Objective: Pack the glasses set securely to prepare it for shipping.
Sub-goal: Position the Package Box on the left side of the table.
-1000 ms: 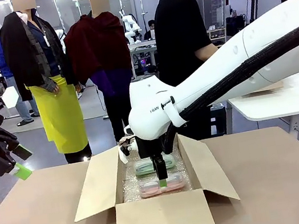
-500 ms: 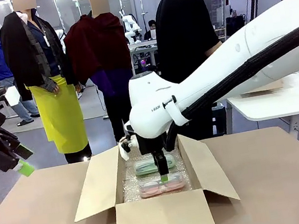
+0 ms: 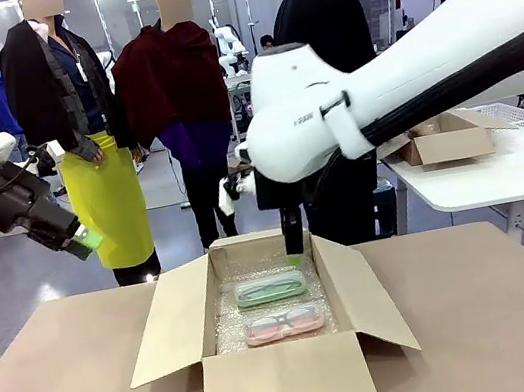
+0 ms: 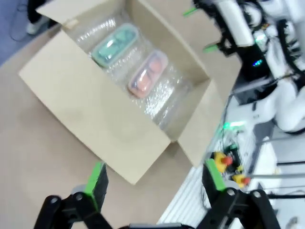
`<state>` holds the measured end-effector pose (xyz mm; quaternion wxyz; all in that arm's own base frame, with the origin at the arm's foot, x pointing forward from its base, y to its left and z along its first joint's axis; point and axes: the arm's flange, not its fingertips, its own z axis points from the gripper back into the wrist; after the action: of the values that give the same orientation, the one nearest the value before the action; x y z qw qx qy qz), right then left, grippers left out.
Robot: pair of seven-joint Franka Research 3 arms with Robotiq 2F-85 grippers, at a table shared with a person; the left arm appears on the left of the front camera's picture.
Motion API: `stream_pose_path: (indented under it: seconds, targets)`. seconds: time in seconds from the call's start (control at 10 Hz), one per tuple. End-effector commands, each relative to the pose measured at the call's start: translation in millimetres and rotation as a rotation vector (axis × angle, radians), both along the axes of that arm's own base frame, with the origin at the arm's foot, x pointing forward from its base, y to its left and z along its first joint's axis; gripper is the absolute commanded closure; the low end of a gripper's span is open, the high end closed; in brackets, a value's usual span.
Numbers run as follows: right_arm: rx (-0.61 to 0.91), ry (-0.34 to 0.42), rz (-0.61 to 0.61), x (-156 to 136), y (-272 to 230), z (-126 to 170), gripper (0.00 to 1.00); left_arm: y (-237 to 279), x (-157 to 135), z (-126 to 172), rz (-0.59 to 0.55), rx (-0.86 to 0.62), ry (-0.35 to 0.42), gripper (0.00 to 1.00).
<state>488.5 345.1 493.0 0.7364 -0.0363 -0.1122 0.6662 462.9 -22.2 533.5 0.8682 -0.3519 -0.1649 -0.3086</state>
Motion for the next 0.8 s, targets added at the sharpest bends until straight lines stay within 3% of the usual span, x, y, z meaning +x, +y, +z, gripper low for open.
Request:
stream_pose_path:
  seconds: [0.0, 0.4, 0.7]
  targets:
    - [0.077, -0.073, -0.094, -29.7, -39.1, 1.5, 0.0, 17.8, 29.0, -8.5, 0.074, -0.185, 0.147, 0.0]
    - [0.313, -0.115, -0.324, -60.8, -145.2, 52.4, 0.0, 58.7, 71.6, -75.0, 0.143, -0.345, 0.387, 0.0]
    - [0.337, -0.189, -0.535, -95.3, -202.1, 66.9, 0.0, 62.7, 76.1, -114.2, 0.239, -0.361, 0.463, 0.0]
